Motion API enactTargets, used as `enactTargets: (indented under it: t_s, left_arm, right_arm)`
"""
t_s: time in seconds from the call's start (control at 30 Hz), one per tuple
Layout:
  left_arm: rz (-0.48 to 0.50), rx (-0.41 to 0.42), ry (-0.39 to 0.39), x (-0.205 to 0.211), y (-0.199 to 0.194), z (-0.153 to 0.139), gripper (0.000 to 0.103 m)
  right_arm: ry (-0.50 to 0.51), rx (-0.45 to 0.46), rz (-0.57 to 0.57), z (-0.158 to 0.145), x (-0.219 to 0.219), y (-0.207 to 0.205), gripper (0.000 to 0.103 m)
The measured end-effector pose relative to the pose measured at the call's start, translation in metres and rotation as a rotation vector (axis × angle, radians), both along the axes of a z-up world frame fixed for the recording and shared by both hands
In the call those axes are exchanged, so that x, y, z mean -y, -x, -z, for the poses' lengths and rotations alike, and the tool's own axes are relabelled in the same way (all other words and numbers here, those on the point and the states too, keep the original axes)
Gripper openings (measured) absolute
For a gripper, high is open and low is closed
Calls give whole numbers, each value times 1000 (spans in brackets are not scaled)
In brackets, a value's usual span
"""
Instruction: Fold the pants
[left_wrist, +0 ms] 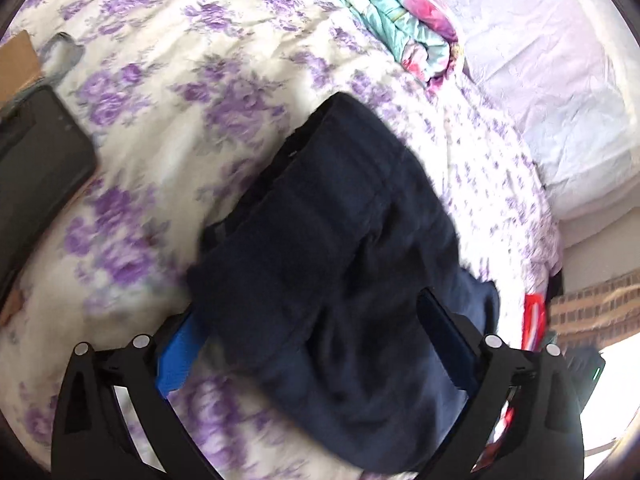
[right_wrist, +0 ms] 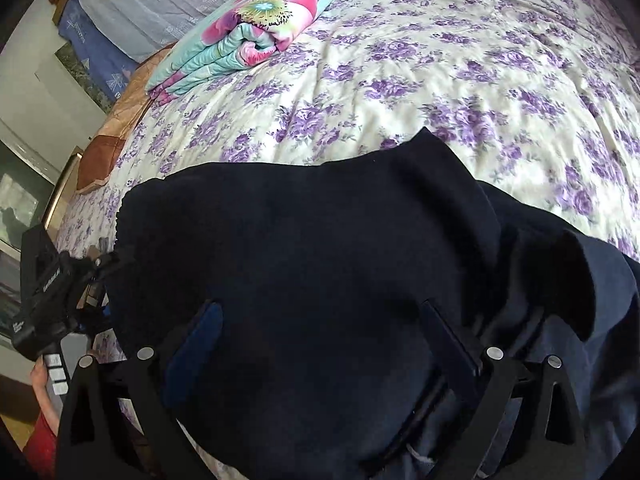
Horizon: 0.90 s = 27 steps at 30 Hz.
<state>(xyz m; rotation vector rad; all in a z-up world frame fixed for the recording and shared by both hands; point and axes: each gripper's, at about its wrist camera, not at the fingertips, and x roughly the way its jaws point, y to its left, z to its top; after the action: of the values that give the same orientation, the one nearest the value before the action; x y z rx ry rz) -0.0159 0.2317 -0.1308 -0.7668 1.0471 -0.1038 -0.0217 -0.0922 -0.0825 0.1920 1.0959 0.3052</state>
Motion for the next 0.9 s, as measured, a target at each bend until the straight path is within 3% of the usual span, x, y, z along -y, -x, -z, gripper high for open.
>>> enactTargets:
  t_s: [0.1, 0.17, 0.27, 0.33, 0.43, 0.57, 0.63, 0.73, 0.8, 0.9]
  left_arm:
    - [-29, 6, -18, 5, -3, -3, 93]
    - [-39, 5, -43, 1, 0, -2, 63]
    - [-60, 13, 52, -22, 11, 6, 46]
    - [-69, 10, 88, -29, 15, 9, 42]
    - [-46, 21, -1, -20, 17, -2, 41]
    - [-2, 11, -119, -9, 10, -10, 44]
    - [4, -30, -97, -9, 2, 1, 56]
    - [-8, -26, -130, -4, -3, 1, 60]
    - [-5, -27, -164, 1, -4, -1, 59]
    - [-16, -12, -155, -3, 3, -7, 46]
  right_arm:
    - [45, 55, -15, -11, 7, 15, 99]
    - [82, 111, -20, -21, 12, 24, 99]
    - [184, 176, 9, -30, 25, 30, 99]
    - [220, 188, 73, -32, 43, 32, 99]
    - [212, 167, 189, -29, 78, 33, 99]
    - [172, 145, 251, -27, 106, 19, 91]
    - [216, 144, 248, -23, 106, 7, 90]
    - [339, 60, 206, 3, 95, -17, 88]
    - [372, 31, 199, 23, 93, -31, 93]
    - [395, 57, 195, 18, 87, -38, 97]
